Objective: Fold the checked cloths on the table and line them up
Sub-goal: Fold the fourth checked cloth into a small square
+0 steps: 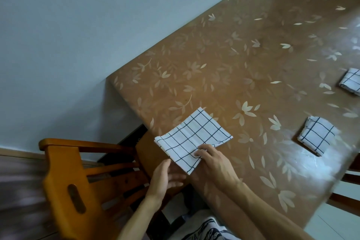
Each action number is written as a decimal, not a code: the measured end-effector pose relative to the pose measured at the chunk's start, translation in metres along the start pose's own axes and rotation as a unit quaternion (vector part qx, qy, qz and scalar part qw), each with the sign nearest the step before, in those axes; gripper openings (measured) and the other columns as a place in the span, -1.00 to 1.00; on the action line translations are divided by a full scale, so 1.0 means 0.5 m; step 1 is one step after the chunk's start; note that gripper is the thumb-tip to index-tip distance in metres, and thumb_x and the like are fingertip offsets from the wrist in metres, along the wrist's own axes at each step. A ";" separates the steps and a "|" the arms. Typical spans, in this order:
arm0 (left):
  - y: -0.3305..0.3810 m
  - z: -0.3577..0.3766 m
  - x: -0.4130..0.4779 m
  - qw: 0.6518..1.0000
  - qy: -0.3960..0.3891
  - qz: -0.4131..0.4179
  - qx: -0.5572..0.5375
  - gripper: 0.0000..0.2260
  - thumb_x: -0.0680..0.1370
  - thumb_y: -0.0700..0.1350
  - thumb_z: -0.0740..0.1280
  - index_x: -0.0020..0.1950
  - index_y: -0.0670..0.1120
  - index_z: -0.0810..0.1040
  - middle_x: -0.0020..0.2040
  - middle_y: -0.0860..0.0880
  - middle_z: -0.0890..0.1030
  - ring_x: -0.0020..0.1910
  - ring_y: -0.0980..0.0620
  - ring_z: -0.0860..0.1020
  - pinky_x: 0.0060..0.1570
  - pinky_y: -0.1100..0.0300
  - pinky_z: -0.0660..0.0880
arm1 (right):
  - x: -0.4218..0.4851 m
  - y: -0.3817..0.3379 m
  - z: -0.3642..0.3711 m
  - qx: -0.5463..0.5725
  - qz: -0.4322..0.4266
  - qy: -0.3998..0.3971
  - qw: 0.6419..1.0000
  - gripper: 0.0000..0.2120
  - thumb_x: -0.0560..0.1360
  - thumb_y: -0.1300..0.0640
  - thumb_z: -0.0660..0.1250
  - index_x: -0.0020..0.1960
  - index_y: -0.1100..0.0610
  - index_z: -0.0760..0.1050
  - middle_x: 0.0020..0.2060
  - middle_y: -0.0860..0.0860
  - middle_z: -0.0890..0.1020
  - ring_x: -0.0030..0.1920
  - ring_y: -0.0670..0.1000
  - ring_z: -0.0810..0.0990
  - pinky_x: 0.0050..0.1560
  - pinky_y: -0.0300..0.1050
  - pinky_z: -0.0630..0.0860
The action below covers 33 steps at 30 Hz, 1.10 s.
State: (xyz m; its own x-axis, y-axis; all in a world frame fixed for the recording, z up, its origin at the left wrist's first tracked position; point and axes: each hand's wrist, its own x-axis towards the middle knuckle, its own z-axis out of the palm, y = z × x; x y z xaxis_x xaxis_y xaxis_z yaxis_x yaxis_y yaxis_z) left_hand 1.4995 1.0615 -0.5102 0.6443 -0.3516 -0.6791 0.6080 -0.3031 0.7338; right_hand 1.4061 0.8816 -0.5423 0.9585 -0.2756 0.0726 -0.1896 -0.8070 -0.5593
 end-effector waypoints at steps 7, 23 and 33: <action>-0.023 -0.079 0.090 0.933 0.029 0.189 0.305 -0.13 0.51 -0.35 0.42 0.58 0.25 0.05 0.11 0.14 0.53 -0.03 0.17 0.59 -0.03 0.32 0.57 | -0.049 0.059 -0.039 0.101 0.000 0.001 0.995 -0.79 0.52 0.28 0.27 0.06 0.02 0.52 0.30 -0.13 0.52 0.18 -0.07 0.60 0.04 -0.18 0.56; -0.035 -0.040 0.108 0.759 -0.130 0.338 0.541 -0.52 0.57 -0.17 0.30 0.46 0.17 0.39 0.05 0.12 0.38 -0.32 0.20 0.46 -0.36 0.46 0.45 | -0.110 0.108 -0.063 0.317 0.282 0.063 0.903 -0.90 0.60 0.03 0.28 0.07 -0.12 0.55 0.00 -0.14 0.67 0.00 -0.11 0.64 0.01 0.10 0.61; -0.037 0.030 0.094 0.930 -0.081 0.176 0.311 -0.81 0.55 0.07 0.41 -0.13 -0.03 0.65 -0.38 0.01 0.61 -0.41 -0.02 0.60 -0.28 0.20 0.52 | -0.104 0.118 -0.069 0.338 0.285 0.029 0.896 -0.82 0.59 0.05 0.32 0.15 -0.14 0.59 0.01 -0.13 0.69 0.03 -0.07 0.66 0.06 0.09 0.62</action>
State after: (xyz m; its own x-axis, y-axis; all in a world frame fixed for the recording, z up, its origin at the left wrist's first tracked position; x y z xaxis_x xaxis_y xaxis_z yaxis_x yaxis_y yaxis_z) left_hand 1.5116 1.0372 -0.5556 0.6436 -0.6400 -0.4198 -0.0465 -0.5802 0.8132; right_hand 1.3379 0.8303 -0.5506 0.7301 -0.5850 -0.3533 -0.4546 -0.0298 -0.8902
